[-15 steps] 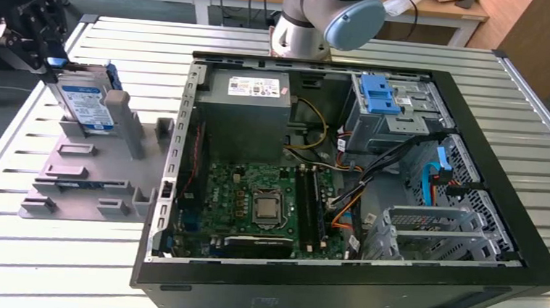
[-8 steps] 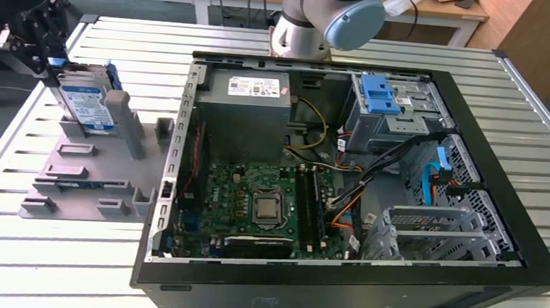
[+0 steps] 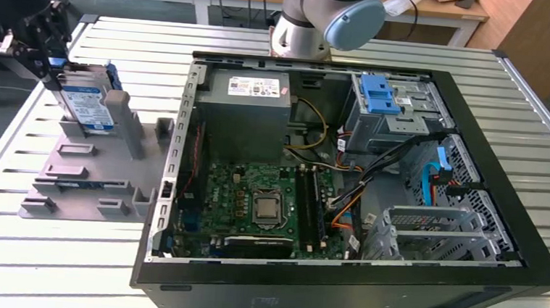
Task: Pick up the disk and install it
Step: 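Pick up the disk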
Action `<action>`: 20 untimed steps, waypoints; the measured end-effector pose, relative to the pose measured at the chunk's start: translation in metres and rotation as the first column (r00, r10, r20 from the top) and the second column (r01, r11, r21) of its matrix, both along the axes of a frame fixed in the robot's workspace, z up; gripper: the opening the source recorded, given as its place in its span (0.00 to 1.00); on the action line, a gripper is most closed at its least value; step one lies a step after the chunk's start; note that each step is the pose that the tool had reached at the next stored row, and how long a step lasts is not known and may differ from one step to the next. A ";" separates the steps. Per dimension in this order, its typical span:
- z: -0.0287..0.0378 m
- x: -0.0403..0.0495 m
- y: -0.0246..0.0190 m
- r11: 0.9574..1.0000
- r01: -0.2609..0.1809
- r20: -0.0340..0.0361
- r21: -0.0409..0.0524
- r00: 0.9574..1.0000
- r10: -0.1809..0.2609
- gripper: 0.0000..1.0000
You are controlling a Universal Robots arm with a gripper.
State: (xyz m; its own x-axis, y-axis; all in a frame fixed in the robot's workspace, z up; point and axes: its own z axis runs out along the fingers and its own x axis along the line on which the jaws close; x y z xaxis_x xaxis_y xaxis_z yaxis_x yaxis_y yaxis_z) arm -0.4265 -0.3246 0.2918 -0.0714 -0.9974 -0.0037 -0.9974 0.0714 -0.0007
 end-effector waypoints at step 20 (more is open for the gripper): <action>-0.0021 0.0000 0.0000 1.000 0.000 0.000 0.000 1.000 0.000 0.37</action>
State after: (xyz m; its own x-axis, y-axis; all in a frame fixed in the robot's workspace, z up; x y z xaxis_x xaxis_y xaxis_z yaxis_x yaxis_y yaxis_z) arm -0.4266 -0.3246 0.2897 -0.0715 -0.9974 -0.0036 -0.9974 0.0715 -0.0006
